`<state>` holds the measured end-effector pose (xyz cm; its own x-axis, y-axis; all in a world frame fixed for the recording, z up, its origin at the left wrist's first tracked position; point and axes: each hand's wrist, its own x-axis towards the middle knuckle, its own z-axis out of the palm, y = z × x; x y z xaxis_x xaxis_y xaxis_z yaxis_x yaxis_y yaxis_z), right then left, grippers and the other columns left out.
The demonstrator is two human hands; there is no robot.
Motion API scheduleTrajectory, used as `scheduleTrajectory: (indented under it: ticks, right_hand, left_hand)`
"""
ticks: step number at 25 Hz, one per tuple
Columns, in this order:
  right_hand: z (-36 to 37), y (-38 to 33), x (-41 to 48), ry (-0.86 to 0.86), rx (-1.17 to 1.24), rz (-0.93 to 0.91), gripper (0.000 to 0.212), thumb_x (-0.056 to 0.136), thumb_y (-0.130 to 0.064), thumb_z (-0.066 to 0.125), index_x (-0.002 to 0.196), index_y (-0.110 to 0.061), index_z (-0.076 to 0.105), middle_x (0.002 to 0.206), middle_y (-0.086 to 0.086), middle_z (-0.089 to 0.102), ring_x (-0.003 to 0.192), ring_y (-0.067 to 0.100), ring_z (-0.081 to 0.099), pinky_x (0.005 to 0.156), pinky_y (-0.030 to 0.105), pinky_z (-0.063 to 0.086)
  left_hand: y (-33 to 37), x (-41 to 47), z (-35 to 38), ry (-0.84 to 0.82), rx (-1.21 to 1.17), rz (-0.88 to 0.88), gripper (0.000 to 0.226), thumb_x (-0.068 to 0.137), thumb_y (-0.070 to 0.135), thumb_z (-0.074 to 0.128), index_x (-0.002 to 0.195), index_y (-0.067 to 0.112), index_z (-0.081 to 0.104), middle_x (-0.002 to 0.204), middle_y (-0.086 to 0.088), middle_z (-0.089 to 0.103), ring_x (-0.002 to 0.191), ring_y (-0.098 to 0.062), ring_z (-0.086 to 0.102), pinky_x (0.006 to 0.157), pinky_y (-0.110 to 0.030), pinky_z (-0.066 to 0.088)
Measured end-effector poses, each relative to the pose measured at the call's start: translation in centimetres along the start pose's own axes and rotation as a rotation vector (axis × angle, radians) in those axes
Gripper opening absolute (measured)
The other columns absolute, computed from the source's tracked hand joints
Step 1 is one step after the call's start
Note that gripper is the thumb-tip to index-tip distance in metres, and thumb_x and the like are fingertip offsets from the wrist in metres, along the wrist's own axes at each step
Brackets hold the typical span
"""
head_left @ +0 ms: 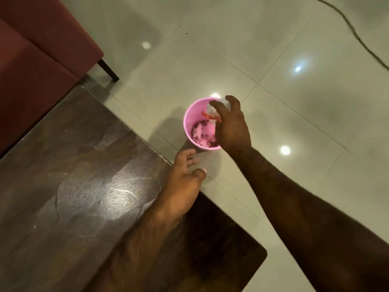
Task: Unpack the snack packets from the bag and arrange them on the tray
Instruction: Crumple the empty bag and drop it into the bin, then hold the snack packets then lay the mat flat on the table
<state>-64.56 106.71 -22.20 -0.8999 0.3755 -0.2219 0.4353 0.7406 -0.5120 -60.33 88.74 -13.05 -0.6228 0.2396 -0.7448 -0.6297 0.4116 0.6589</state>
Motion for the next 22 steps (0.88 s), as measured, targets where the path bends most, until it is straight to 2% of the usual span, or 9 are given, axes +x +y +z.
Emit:
scheduleTrajectory:
  ticks: [4,6,8,10,13,15,17,19,22]
  right_hand:
    - [2.7,0.7,1.3,-0.182,-0.171,0.024,0.088,0.093,-0.023,0.072,0.167,-0.031,0.025,0.174,0.018,0.007,0.156,0.048,0.024,0.115,0.061,0.043]
    - [3.0,0.5,0.5,-0.149,-0.22,0.01,0.089,0.09,-0.03,0.072,0.166,-0.032,0.026,0.175,0.016,0.009,0.157,0.046,0.022,0.108,0.063,0.049]
    - [2.6,0.3,-0.6,-0.098,-0.245,-0.03,0.087,0.089,-0.032,0.07,0.165,-0.031,0.028,0.175,0.013,0.012,0.158,0.043,0.021,0.104,0.062,0.052]
    - [1.6,0.1,-1.4,-0.082,-0.238,-0.048,0.089,0.087,-0.031,0.07,0.166,-0.03,0.028,0.175,0.011,0.012,0.16,0.04,0.019,0.105,0.061,0.052]
    - [-0.6,-0.5,-3.1,-0.061,-0.219,-0.078,0.092,0.084,-0.03,0.074,0.165,-0.029,0.03,0.175,0.011,0.013,0.16,0.038,0.02,0.105,0.061,0.05]
    - [-2.2,-1.6,-4.8,-0.027,-0.196,-0.107,0.09,0.084,-0.033,0.074,0.163,-0.028,0.032,0.174,0.011,0.016,0.158,0.038,0.025,0.104,0.06,0.051]
    - [-3.6,-2.9,-6.8,-0.006,-0.172,-0.138,0.089,0.083,-0.034,0.075,0.162,-0.026,0.035,0.172,0.012,0.021,0.155,0.039,0.031,0.102,0.06,0.052]
    - [-4.4,-5.1,-9.4,-0.014,-0.153,-0.192,0.091,0.081,-0.035,0.079,0.161,-0.025,0.038,0.17,0.013,0.026,0.153,0.04,0.034,0.101,0.061,0.053]
    - [-4.6,-9.8,-13.6,-0.049,-0.122,-0.272,0.094,0.079,-0.039,0.082,0.161,-0.028,0.038,0.17,0.009,0.028,0.153,0.039,0.036,0.105,0.061,0.052]
  left_hand:
    - [0.9,2.6,0.0,0.018,0.119,0.088,0.059,0.099,0.008,0.057,0.145,0.041,0.039,0.111,0.034,0.048,0.102,0.008,0.052,0.087,-0.025,0.053]
    - [1.7,3.7,0.2,0.027,0.253,0.168,0.065,0.098,0.008,0.058,0.153,0.034,0.034,0.128,0.022,0.049,0.104,0.007,0.05,0.086,-0.017,0.044]
    - [2.2,4.1,0.2,0.053,0.457,0.253,0.074,0.094,0.01,0.063,0.158,0.028,0.028,0.153,0.006,0.038,0.122,-0.004,0.046,0.093,-0.021,0.039]
    - [2.4,4.2,-0.1,0.085,0.611,0.331,0.082,0.09,0.012,0.068,0.159,0.025,0.025,0.159,0.003,0.033,0.136,-0.015,0.043,0.095,-0.021,0.037]
    - [2.4,3.2,-1.0,0.088,0.617,0.382,0.088,0.087,0.011,0.073,0.159,0.024,0.025,0.16,0.002,0.032,0.135,-0.006,0.037,0.082,0.003,0.028]
    - [2.3,1.6,-2.0,0.088,0.628,0.41,0.091,0.086,0.012,0.074,0.16,0.027,0.022,0.161,0.005,0.028,0.127,0.002,0.029,0.075,0.009,0.021]
    - [1.9,-0.6,-3.1,0.098,0.647,0.438,0.093,0.086,0.014,0.073,0.16,0.03,0.02,0.165,0.008,0.023,0.134,-0.001,0.03,0.096,0.0,0.026]
    - [1.3,-3.4,-4.7,0.149,0.69,0.433,0.092,0.088,0.018,0.071,0.16,0.032,0.017,0.169,0.008,0.017,0.152,-0.013,0.025,0.119,-0.026,0.03]
    - [-0.2,-7.8,-8.2,0.244,0.726,0.396,0.089,0.089,0.024,0.067,0.161,0.031,0.015,0.172,0.007,0.011,0.158,-0.016,0.014,0.126,-0.046,0.026]
